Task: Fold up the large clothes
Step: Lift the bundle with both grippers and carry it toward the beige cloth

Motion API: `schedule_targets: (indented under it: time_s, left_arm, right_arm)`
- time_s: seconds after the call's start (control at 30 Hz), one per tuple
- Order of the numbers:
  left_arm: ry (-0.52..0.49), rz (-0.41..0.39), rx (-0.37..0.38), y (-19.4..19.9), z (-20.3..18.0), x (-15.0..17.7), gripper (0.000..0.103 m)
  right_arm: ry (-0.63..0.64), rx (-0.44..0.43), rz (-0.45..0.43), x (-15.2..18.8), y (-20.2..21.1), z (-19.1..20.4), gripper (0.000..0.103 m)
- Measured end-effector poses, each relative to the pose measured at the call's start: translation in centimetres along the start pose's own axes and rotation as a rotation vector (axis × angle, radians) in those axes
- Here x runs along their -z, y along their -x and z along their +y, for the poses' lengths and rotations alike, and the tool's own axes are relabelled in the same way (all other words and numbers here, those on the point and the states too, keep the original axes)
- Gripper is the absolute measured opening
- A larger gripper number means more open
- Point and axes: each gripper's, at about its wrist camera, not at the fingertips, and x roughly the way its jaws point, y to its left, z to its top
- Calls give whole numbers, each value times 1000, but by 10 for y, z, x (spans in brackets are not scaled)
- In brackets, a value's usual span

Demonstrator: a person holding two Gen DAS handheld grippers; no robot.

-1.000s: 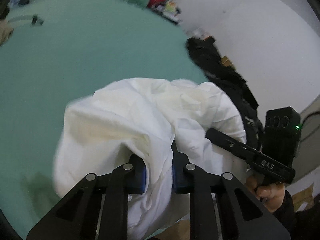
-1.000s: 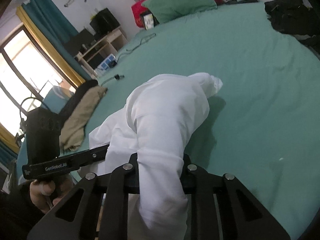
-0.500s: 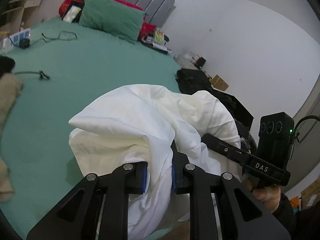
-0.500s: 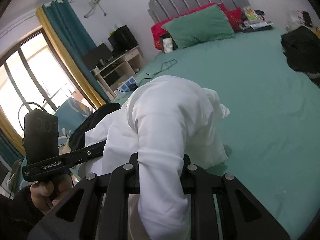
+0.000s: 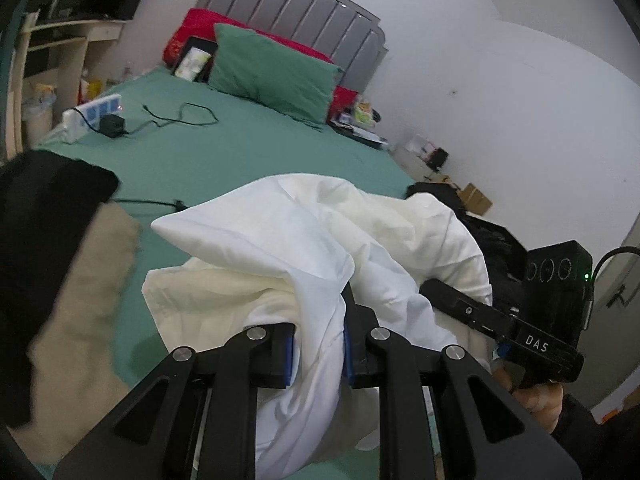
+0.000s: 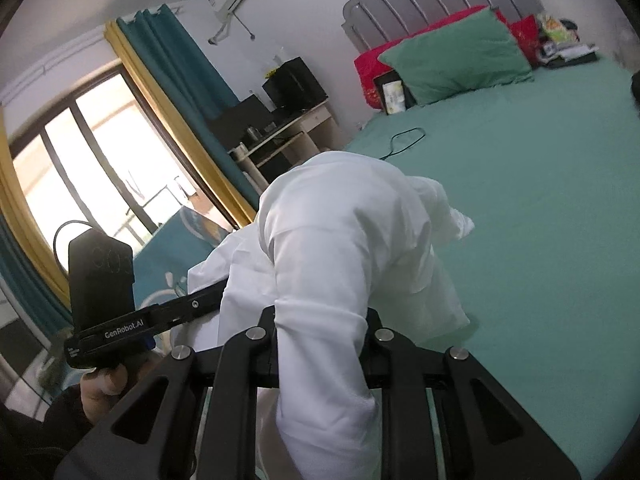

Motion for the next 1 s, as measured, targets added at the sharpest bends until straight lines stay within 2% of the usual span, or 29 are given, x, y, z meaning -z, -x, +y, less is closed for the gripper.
schedule_targets:
  time_s: [0.17, 0.3, 0.5, 0.57, 0.67, 0.8, 0.87, 0.93, 1.0]
  left_arm:
    - [-30, 23, -66, -10, 31, -6, 19]
    - [35, 51, -89, -30, 72, -5, 19]
    - [123, 197, -217, -80, 125, 11, 19]
    - [151, 220, -258, -87, 134, 18, 19]
    - [162, 237, -292, -92, 141, 21, 23]
    - [110, 246, -336, -95, 136, 22, 24]
    - [77, 251, -382, -95, 130, 22, 25]
    - [44, 247, -426, -91, 122, 23, 27]
    - [37, 241, -457, -85, 117, 22, 28]
  right_arm:
    - [-38, 6, 24, 13, -37, 1, 20]
    - [-50, 37, 59, 23, -65, -5, 20]
    - [-101, 71, 146, 38, -117, -31, 20]
    - [-113, 87, 182, 44, -131, -39, 22]
    - [-100, 128, 200, 50, -140, -45, 30]
    - [-104, 170, 228, 50, -143, -56, 45]
    - [-105, 179, 259, 49, -141, -58, 47]
    - [-60, 212, 301, 45, -136, -50, 57]
    - [13, 266, 306, 38, -125, -38, 58]
